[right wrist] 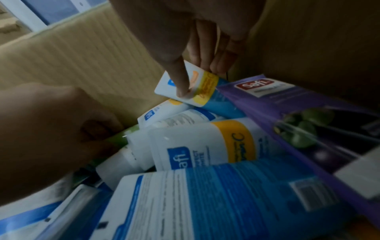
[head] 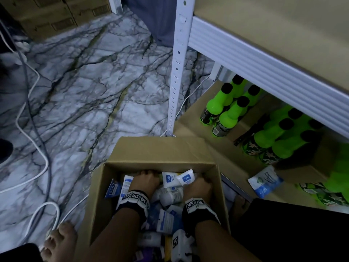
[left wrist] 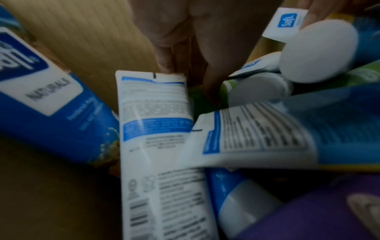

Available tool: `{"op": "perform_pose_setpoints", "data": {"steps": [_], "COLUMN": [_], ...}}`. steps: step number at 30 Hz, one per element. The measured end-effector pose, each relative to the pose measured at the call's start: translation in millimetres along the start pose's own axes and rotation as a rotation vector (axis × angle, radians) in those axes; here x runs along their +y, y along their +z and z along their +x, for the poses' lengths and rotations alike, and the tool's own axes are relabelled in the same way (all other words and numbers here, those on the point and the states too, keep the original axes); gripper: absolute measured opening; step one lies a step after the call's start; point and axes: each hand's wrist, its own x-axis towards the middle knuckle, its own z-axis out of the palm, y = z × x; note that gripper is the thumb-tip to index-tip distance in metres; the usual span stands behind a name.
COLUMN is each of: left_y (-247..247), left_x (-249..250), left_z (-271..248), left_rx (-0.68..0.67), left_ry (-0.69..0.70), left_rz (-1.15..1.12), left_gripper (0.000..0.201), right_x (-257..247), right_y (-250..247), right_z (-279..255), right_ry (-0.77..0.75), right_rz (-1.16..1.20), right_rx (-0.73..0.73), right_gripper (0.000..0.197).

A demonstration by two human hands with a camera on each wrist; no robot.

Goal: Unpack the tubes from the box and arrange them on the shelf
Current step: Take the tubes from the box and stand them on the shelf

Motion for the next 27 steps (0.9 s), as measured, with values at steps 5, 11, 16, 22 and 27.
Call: {"op": "perform_pose_setpoints", "data": {"steps": [5, 11, 16, 22, 27], "left_y": [-9.9, -40.5, -73.0, -118.5, -179.3], "left_x": [-12.5, -22.2, -26.7, -21.6, -14.3], "left_z": [-13.9, -42.0, -72.2, -105.0, -130.8], "left_rx": [-0.032, 0.006, 0.101, 0.414, 0.676], "left_ry": [-0.016, 0.040, 0.164, 0.149, 0.107], "left_rz": [-0.017, -0.192, -0.355, -0.620, -0.890], "left_gripper": [0.037, 0.051, 0.087, 0.073, 0.043], "right_x": [7.0, 11.8, 1.9, -15.0, -26.0], "right_y": [-19.0, -52.9, -83.4, -139.4, -194.0], "right_z": [-0.3, -12.3, -32.1, -58.9, -83.0], "right_ry": [-0.088, -0.226, -0.359, -0.497, -0.619], "right_rz": [0.019, 0.167, 0.348, 0.468, 0.582], "right_rx": [-0.100, -0.146, -0.049, 0.023, 0.125], "right_gripper": [0.026, 0.015, 0.043, 0.041, 0.033]}}
